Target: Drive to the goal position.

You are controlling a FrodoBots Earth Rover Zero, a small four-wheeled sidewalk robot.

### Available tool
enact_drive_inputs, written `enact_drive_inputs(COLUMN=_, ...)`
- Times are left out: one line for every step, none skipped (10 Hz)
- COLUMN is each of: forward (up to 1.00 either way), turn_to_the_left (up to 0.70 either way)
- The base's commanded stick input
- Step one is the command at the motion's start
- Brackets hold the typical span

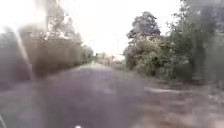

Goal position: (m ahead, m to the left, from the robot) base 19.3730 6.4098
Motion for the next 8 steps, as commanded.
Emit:
enact_drive_inputs(forward=1.00, turn_to_the_left=0.00)
enact_drive_inputs(forward=1.00, turn_to_the_left=0.00)
enact_drive_inputs(forward=1.00, turn_to_the_left=0.00)
enact_drive_inputs(forward=1.00, turn_to_the_left=0.00)
enact_drive_inputs(forward=1.00, turn_to_the_left=0.00)
enact_drive_inputs(forward=1.00, turn_to_the_left=0.00)
enact_drive_inputs(forward=1.00, turn_to_the_left=0.00)
enact_drive_inputs(forward=1.00, turn_to_the_left=0.00)
